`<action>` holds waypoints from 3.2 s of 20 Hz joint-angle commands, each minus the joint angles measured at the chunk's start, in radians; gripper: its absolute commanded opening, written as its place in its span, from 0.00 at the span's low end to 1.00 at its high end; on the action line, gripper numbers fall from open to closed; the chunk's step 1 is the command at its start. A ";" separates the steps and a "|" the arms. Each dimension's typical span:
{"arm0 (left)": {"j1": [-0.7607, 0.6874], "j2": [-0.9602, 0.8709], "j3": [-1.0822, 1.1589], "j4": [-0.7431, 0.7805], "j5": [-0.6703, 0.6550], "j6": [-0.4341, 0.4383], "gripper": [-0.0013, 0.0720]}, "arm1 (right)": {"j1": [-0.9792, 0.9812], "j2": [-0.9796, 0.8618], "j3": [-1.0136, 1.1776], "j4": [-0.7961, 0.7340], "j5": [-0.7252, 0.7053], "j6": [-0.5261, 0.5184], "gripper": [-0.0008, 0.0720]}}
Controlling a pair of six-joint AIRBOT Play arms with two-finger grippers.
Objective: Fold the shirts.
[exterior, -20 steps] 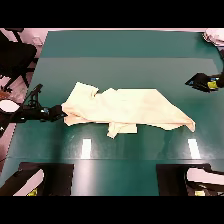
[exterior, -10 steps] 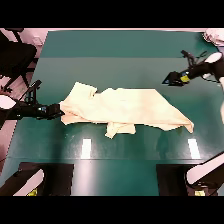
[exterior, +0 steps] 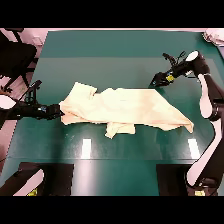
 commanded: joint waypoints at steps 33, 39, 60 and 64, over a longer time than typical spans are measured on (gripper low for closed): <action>0.001 -0.001 1.038 0.166 0.056 0.258 0.05 | -0.272 0.697 -0.038 0.681 -0.255 -0.106 0.04; 0.001 -0.001 0.975 0.097 -0.226 0.271 0.05 | -0.274 0.862 -0.345 0.418 -0.034 -0.110 0.04; 0.001 0.066 0.583 0.085 -0.590 -0.016 0.04 | -0.255 1.323 -1.147 0.225 -0.121 -0.154 0.04; 0.001 0.229 0.766 0.124 -0.422 0.110 0.04 | -0.257 1.499 -0.971 0.221 -0.252 -0.203 0.04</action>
